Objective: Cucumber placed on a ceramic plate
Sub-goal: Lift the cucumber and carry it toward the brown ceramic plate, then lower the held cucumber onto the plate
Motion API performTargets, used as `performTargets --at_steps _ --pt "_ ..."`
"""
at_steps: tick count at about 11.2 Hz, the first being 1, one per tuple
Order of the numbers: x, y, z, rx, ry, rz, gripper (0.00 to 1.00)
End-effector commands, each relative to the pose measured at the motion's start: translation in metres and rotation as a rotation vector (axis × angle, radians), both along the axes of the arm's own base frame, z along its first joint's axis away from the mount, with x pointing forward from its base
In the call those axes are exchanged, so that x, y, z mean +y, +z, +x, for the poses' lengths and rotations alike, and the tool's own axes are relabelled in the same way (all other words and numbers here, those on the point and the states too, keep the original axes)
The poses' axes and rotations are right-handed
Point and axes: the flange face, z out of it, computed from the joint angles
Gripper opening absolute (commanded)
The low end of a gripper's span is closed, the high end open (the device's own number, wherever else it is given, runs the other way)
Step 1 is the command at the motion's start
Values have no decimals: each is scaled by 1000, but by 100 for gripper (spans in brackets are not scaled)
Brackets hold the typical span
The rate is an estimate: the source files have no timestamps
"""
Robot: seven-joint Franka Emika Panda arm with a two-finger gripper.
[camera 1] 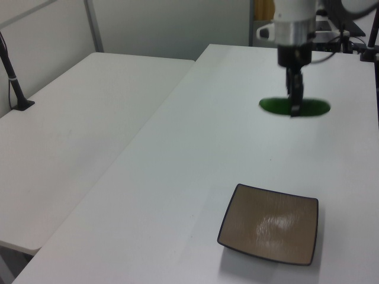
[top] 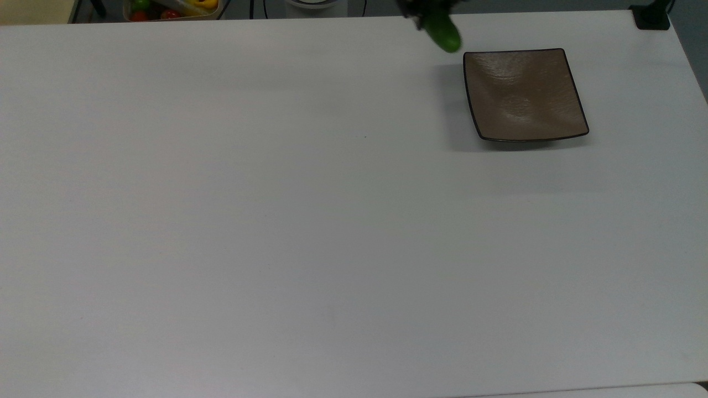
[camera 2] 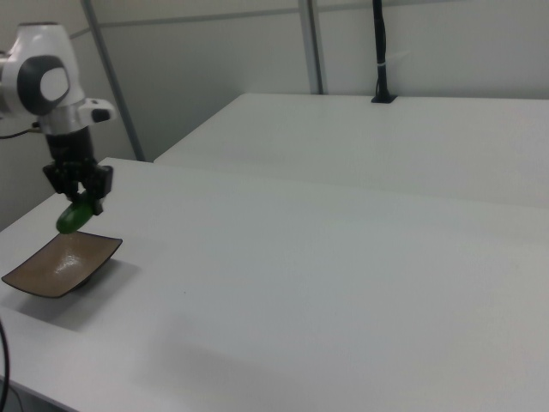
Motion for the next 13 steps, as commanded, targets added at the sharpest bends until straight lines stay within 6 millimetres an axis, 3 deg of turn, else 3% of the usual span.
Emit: performTargets --at_steps 1,5,9,11,13 --pt "76 -40 0 -20 -91 51 21" --pt "137 -112 -11 3 -116 69 21" --pt "182 -168 -22 -60 -127 48 24" --pt "189 -182 -24 -78 -131 39 25" --pt "188 -188 -23 -73 -132 34 37"
